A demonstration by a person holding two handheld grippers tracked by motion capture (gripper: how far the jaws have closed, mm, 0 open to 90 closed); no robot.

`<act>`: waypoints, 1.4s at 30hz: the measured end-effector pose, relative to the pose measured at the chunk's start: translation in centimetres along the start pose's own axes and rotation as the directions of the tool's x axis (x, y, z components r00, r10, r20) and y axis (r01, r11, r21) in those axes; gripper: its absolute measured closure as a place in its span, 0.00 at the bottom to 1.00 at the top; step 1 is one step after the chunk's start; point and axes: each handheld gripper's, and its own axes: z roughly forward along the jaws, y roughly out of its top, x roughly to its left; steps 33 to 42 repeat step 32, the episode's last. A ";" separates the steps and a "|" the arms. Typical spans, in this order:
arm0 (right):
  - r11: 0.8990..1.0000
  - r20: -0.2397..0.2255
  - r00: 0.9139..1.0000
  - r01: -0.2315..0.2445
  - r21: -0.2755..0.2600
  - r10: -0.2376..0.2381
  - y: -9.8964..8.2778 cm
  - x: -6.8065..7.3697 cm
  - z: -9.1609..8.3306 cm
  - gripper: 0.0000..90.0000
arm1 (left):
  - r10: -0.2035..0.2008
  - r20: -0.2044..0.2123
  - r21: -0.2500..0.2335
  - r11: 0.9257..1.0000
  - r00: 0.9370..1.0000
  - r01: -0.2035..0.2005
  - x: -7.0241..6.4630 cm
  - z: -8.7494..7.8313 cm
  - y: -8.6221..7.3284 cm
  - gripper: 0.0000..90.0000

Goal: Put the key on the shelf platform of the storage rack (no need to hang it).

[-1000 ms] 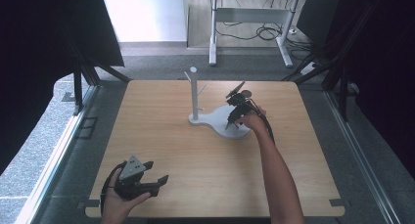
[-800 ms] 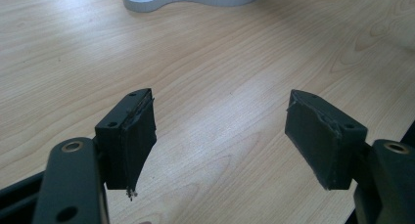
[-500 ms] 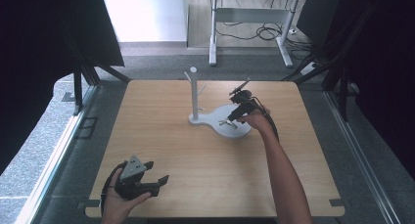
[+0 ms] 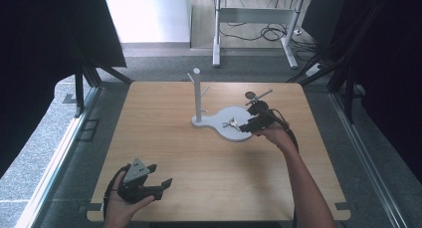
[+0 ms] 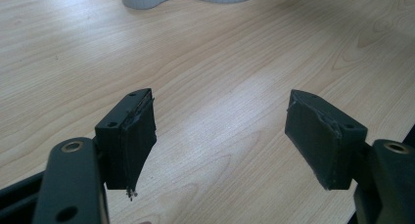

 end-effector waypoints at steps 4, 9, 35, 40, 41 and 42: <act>1.000 -0.002 1.000 0.008 -0.027 -0.008 -2.1 0.2 -1.4 0.55 | 0.005 0.001 0.001 1.000 1.000 -0.005 -0.1 0.1 0.0 0.30; 0.998 -0.002 1.000 -0.003 -0.057 0.003 -5.2 0.2 -2.8 0.55 | 0.007 -0.001 0.004 1.000 1.000 -0.007 -0.1 0.1 0.0 0.30; 0.981 0.054 0.995 -0.068 -0.184 0.079 -15.1 0.1 -4.1 0.47 | 0.004 -0.013 0.013 1.000 1.000 -0.004 -0.2 0.3 0.1 0.30; 0.981 0.054 0.995 -0.068 -0.184 0.079 -15.1 0.1 -4.1 0.47 | 0.004 -0.013 0.013 1.000 1.000 -0.004 -0.2 0.3 0.1 0.30; 0.981 0.054 0.995 -0.068 -0.184 0.079 -15.1 0.1 -4.1 0.47 | 0.004 -0.013 0.013 1.000 1.000 -0.004 -0.2 0.3 0.1 0.30; 0.981 0.054 0.995 -0.068 -0.184 0.079 -15.1 0.1 -4.1 0.47 | 0.004 -0.013 0.013 1.000 1.000 -0.004 -0.2 0.3 0.1 0.30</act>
